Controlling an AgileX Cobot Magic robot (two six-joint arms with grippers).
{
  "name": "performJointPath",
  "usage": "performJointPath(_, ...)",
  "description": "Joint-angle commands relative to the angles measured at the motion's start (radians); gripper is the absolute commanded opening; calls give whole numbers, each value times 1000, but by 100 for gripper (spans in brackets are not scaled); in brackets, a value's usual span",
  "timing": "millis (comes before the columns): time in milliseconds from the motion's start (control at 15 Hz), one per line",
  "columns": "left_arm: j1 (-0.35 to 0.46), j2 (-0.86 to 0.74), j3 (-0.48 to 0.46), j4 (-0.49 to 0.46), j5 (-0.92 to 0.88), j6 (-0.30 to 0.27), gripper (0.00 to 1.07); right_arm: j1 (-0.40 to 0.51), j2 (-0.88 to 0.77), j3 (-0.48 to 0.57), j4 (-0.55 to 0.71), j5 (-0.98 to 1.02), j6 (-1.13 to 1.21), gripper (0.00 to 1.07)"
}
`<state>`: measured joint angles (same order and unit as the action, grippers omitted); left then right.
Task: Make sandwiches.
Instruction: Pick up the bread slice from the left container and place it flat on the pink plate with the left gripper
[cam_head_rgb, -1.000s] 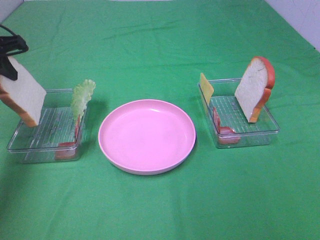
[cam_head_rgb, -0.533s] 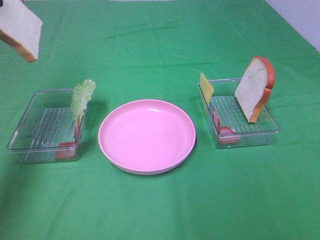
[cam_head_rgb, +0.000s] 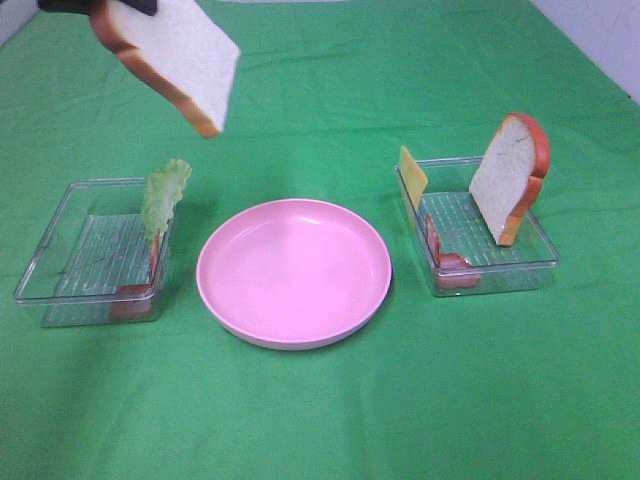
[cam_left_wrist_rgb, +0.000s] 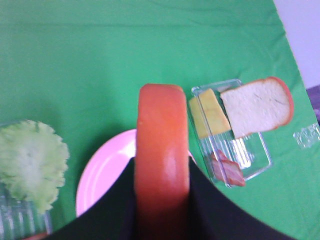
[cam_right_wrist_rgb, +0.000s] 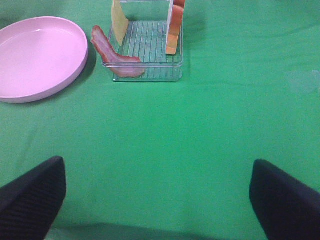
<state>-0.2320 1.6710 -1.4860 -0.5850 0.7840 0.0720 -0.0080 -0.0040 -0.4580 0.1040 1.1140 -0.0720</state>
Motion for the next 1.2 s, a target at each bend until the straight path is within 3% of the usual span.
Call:
performJointPath(67,-77,41,-7,-44,-12,2,1,-4,-33,5,-3,-11,0,95)
performJointPath(467,-288,242,-7,-50,-74,2,2,-4,-33,5,-3,-11,0,95)
performJointPath(1200,-290,405,-7,-48,-128,-17,2,-4,-33,5,-3,-11,0,95)
